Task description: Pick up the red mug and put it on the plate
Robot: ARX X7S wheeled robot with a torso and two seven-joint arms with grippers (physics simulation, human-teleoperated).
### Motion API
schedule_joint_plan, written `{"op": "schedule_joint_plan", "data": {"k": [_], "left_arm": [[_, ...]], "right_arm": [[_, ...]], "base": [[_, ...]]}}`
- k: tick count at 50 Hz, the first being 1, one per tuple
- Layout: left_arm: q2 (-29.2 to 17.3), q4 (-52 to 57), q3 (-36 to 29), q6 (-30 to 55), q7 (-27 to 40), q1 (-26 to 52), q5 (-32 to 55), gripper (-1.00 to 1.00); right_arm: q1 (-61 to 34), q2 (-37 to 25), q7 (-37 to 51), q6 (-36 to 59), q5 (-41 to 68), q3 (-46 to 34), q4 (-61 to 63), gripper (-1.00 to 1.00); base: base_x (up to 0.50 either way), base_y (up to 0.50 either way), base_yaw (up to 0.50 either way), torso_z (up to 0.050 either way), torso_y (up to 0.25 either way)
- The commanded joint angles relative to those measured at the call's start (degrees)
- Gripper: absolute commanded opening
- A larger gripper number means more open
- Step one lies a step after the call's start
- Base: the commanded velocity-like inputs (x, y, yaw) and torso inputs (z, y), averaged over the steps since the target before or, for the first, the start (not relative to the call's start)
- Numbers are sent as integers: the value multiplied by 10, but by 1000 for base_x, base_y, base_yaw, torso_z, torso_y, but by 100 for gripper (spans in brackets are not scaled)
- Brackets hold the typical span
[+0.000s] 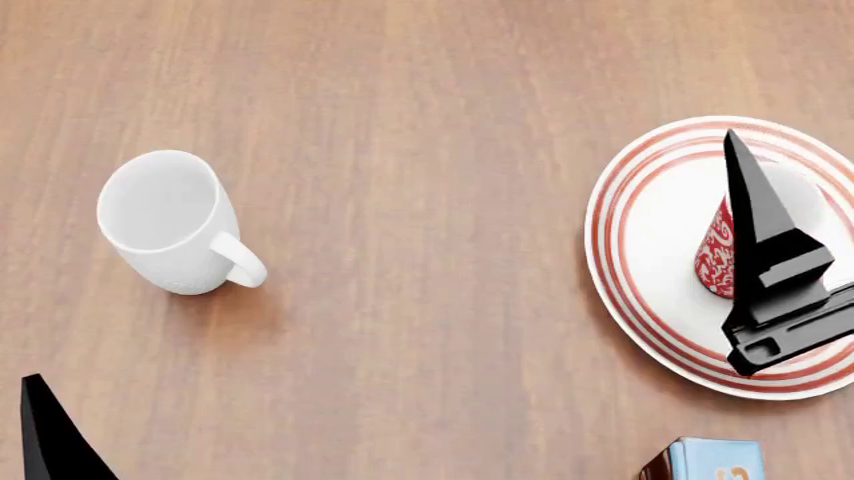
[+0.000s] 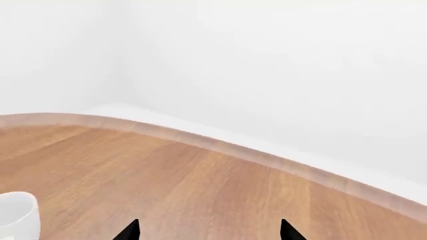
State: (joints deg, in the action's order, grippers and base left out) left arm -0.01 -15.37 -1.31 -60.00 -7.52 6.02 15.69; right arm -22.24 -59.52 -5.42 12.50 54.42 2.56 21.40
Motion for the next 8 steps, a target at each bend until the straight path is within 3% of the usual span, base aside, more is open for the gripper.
{"op": "schedule_joint_plan", "data": {"k": [1, 8], "left_arm": [[0, 0, 0, 0, 0, 0, 0, 100], [0, 1, 0, 0, -1, 0, 1, 100]], "right_arm": [[16, -10, 1, -5, -3, 9, 38, 100], [25, -14, 0, -8, -4, 15, 54, 100]], "base": [[0, 0, 0, 0, 0], [0, 0, 0, 0, 0]]}}
